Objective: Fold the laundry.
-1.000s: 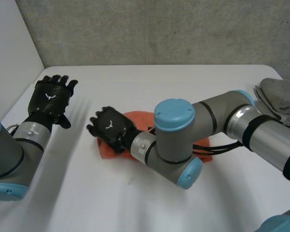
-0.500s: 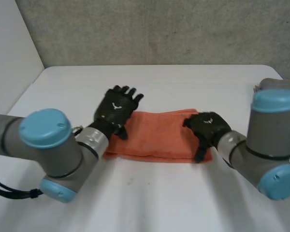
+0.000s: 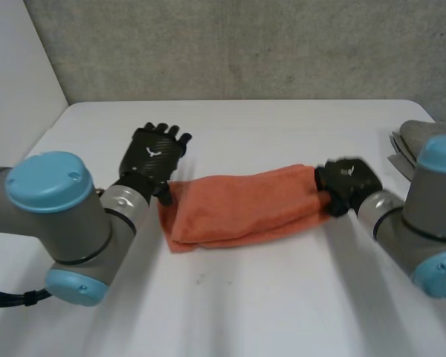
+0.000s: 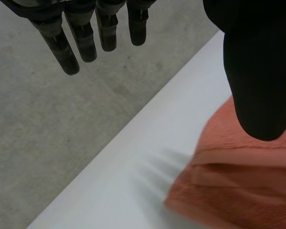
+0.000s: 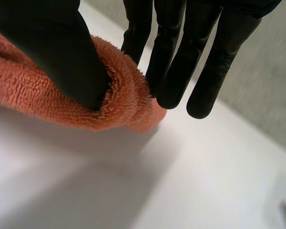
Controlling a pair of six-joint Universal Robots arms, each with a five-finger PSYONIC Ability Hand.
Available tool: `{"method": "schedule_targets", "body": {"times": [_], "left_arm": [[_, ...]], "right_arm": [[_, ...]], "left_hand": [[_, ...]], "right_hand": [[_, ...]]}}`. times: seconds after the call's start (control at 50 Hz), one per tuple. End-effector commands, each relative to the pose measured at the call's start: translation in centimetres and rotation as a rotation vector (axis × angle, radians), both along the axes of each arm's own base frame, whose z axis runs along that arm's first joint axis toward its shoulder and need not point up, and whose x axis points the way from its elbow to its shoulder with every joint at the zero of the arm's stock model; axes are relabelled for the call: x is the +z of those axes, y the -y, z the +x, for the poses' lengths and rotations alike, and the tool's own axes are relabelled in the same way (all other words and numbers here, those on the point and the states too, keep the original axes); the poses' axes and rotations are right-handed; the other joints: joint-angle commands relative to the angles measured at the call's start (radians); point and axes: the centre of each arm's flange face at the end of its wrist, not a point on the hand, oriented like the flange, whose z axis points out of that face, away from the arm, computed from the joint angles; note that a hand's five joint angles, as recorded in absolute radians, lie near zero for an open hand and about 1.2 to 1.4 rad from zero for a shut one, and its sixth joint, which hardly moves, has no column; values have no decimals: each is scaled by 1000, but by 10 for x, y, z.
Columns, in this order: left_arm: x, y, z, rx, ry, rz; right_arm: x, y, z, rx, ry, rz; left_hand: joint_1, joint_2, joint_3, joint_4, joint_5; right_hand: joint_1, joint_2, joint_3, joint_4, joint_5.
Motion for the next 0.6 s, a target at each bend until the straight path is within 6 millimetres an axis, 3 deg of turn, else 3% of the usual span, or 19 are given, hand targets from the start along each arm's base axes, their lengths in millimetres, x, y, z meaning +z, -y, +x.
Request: {"method": "schedule_targets", "body": {"times": [0.02,0.04,0.12,0.18,0.26,0.28,0.3,0.32,0.34,0.36,0.46,0.5,0.56,0.6], "left_arm": [[13,4,19,54,-11,-20],[13,6,21,63,-12,-21],[17,12,33,115,-15,-28],[18,16,40,144,-17,-29],[18,21,46,164,-16,-28],[18,23,47,170,-18,-28],[18,23,48,172,-18,-28],[18,23,48,174,-18,-28],[19,24,49,175,-19,-31],[20,26,48,174,-26,-31],[27,32,44,165,-100,-29],[32,34,40,154,-143,-26],[32,34,29,114,-203,8],[29,27,11,38,-226,62]], "right_arm": [[49,-13,55,176,51,-115],[51,-28,83,278,63,-122],[46,-58,138,485,97,-126],[29,-78,168,627,107,-99],[-1,-96,187,732,91,-13],[-6,-99,189,742,83,3],[-9,-100,191,744,80,14],[-11,-100,192,741,74,22],[-10,-97,192,712,66,31],[-8,-95,191,688,63,31],[14,-81,178,503,77,23],[34,-77,169,430,141,36],[46,-64,155,362,213,74],[49,-50,144,307,269,115]], "left_hand": [[16,1,-4,0,-18],[16,1,-4,0,-18],[13,-2,-7,-3,-21],[10,-5,-10,-5,-24],[10,-5,-10,-5,-24],[10,-5,-10,-5,-24],[10,-5,-10,-5,-24],[10,-5,-10,-5,-24],[10,-5,-10,-5,-24],[7,-8,-13,-8,-27],[7,-8,-13,-8,-27],[13,-2,-7,-3,-21],[28,12,7,12,-6],[31,15,10,15,-3]], "right_hand": [[494,233,214,208,272],[494,233,214,208,272],[494,233,214,208,272],[494,233,214,208,272],[494,233,214,208,272],[466,205,186,180,244],[247,-13,-32,-38,26],[-28,-289,-308,-314,-250],[-586,-847,-865,-871,-808],[-728,-989,-1008,-1014,-950],[-728,-989,-1008,-1014,-950],[-728,-989,-1008,-1014,-950],[-728,-989,-1008,-1014,-950],[-728,-989,-1008,-1014,-950]]}}
